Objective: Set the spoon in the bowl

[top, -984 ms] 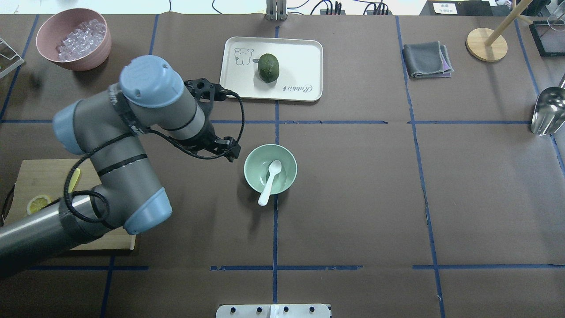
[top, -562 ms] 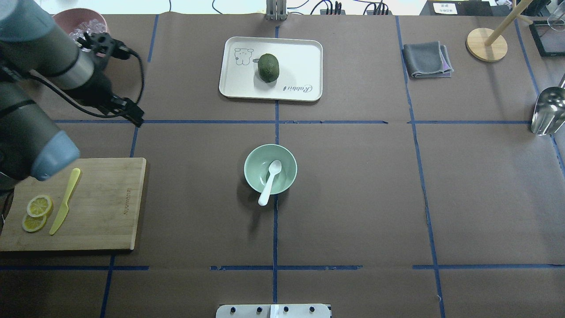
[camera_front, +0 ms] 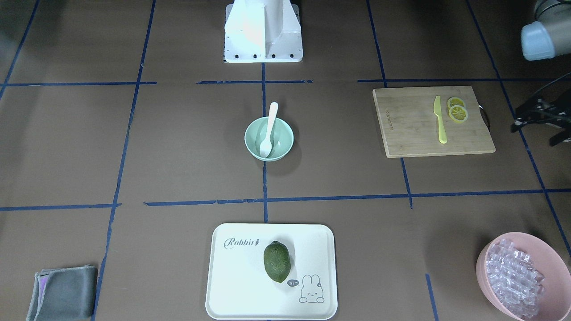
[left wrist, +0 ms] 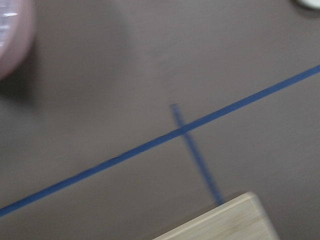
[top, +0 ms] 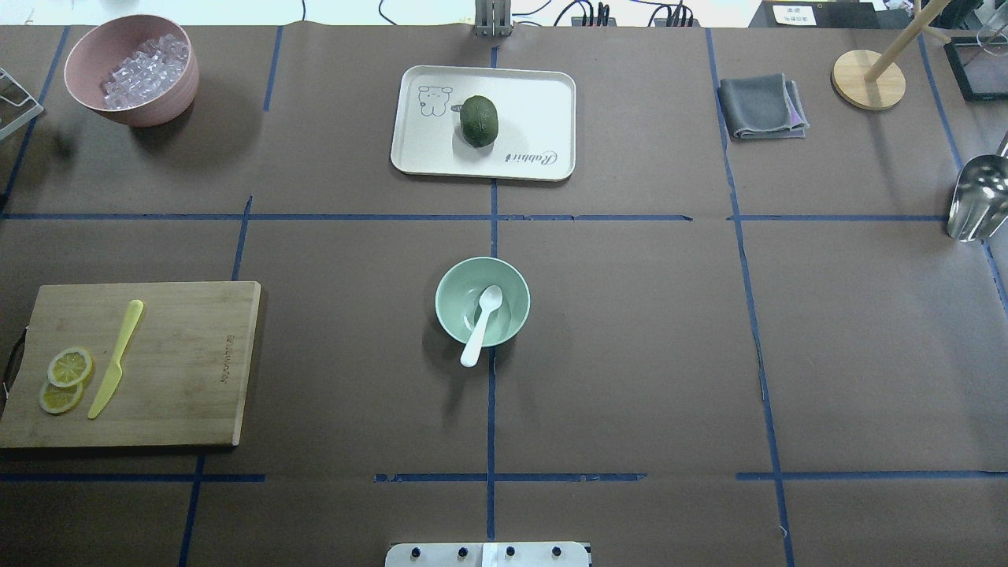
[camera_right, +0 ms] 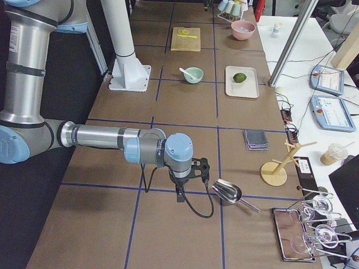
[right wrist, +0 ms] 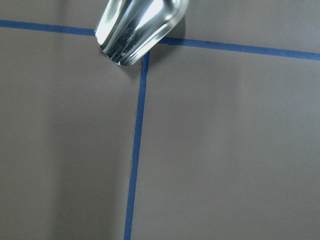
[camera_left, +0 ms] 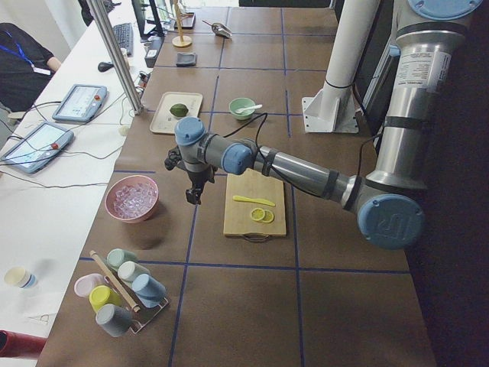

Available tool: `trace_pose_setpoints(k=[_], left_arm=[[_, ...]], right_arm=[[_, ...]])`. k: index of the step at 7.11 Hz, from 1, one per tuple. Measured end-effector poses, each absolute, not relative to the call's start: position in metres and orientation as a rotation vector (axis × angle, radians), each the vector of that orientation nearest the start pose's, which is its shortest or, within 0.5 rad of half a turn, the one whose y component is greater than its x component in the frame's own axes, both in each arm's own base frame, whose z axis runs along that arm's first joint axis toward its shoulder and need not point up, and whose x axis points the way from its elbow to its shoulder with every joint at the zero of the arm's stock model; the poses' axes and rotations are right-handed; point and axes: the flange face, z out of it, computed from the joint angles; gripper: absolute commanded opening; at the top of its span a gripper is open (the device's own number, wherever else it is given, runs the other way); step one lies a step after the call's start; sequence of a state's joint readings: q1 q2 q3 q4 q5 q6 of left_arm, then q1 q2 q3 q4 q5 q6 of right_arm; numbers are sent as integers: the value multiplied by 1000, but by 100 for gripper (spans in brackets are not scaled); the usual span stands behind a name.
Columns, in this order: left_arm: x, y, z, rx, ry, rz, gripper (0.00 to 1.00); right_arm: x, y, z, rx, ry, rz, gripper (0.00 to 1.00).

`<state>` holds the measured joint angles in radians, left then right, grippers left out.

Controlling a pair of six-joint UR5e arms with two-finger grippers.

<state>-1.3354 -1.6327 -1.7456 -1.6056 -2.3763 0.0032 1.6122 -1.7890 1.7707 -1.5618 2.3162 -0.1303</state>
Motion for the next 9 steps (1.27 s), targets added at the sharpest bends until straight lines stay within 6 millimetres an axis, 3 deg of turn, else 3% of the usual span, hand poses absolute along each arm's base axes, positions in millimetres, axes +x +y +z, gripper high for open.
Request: trace_pose_setpoints(k=[2,4,6,9], left_arm=[[8,-485,593,104,821,217,100],[-38,-461,618,83,815,102,100],[-55,-446,629,71,809,55,100],[-57,-440,640,52,806,43,100]], right_arm=[[82,-396,659,55,-744,-81,100],[82,-396,659,55,-744,-81,100],[82,-396,659,54,-744,-81,100],[82,-396,658,56,-744,-82,100]])
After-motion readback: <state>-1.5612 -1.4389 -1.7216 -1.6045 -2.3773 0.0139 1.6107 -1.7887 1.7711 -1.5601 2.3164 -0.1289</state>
